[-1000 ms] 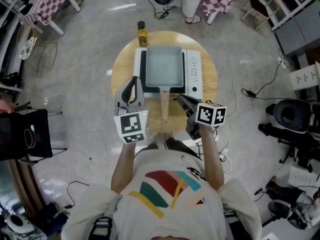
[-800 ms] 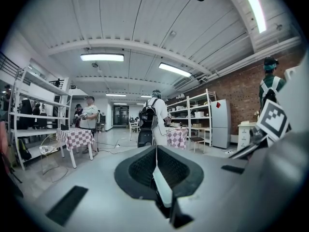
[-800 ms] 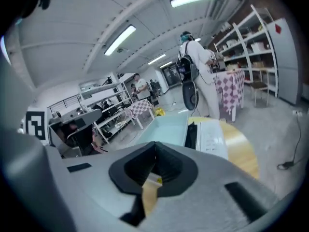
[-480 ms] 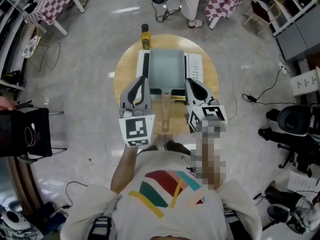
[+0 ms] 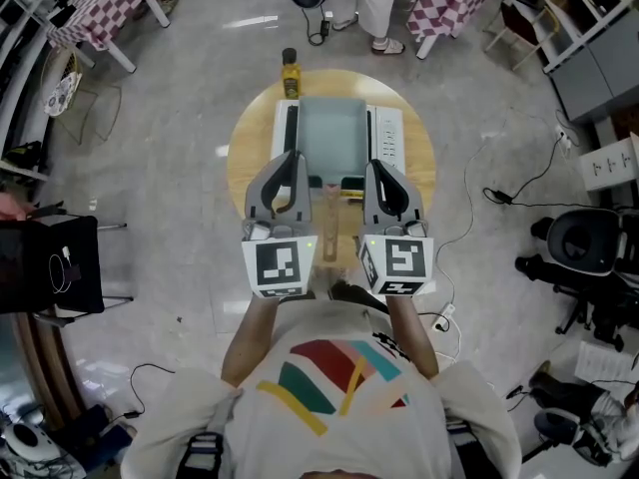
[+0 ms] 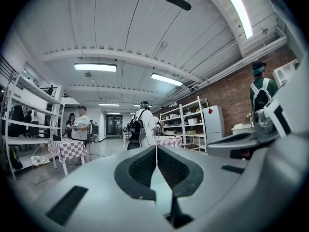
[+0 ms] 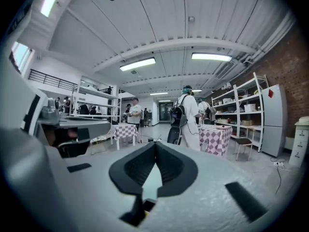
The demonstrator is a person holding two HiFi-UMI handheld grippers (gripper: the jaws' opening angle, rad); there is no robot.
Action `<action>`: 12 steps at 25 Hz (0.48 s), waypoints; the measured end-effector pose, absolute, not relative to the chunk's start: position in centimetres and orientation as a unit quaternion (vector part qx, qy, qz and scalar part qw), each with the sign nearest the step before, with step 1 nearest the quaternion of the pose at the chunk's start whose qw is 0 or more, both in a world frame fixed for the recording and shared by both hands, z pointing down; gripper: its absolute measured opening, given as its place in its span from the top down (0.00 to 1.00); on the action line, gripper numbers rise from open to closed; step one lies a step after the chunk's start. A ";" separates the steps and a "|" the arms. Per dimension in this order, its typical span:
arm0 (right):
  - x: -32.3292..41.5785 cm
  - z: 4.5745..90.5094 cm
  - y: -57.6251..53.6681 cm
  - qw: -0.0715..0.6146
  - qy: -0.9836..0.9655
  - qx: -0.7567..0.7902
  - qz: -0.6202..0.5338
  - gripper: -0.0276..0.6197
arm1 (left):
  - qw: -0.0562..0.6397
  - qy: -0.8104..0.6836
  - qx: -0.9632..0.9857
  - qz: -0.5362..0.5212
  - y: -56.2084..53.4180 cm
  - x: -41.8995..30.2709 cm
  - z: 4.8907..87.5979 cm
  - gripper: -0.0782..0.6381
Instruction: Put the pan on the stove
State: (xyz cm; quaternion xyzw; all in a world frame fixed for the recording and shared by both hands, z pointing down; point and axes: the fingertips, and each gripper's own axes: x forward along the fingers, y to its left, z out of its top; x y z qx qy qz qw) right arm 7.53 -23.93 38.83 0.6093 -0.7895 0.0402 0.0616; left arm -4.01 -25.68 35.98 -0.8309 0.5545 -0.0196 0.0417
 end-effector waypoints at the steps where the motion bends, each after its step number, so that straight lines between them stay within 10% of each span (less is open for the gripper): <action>1: 7.6 38.9 -23.7 0.062 -0.788 0.611 0.039 0.96 | 0.041 0.555 -0.831 -0.019 -25.6 -4.1 36.0 0.88; 12: 9.2 38.7 -23.1 0.056 -0.769 0.636 0.034 0.96 | 0.037 0.555 -0.831 -0.013 -25.3 -4.0 36.0 0.88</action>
